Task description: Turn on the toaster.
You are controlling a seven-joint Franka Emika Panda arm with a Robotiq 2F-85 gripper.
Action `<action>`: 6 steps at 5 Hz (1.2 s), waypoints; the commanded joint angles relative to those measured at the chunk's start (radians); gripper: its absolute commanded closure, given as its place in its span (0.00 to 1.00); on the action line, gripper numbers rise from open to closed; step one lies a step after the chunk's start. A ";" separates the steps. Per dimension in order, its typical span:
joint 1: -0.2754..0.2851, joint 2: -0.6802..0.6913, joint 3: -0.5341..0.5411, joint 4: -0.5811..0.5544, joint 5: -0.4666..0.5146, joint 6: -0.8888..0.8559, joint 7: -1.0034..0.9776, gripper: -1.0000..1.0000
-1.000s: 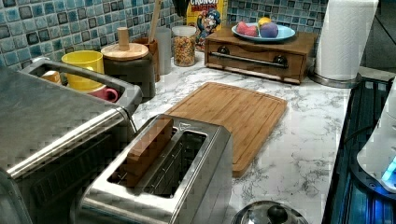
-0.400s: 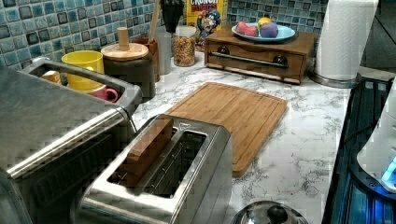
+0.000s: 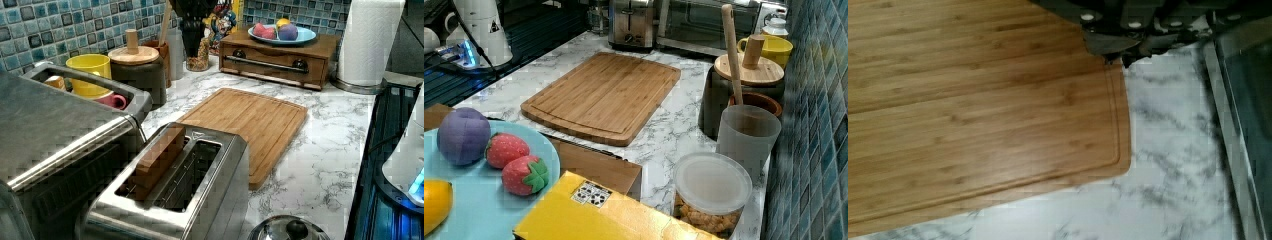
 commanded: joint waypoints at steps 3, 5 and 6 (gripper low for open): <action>0.099 -0.090 0.068 -0.235 0.277 0.108 -0.391 1.00; 0.140 -0.160 0.082 -0.306 0.368 0.114 -0.436 1.00; 0.163 -0.137 0.062 -0.284 0.372 0.075 -0.444 1.00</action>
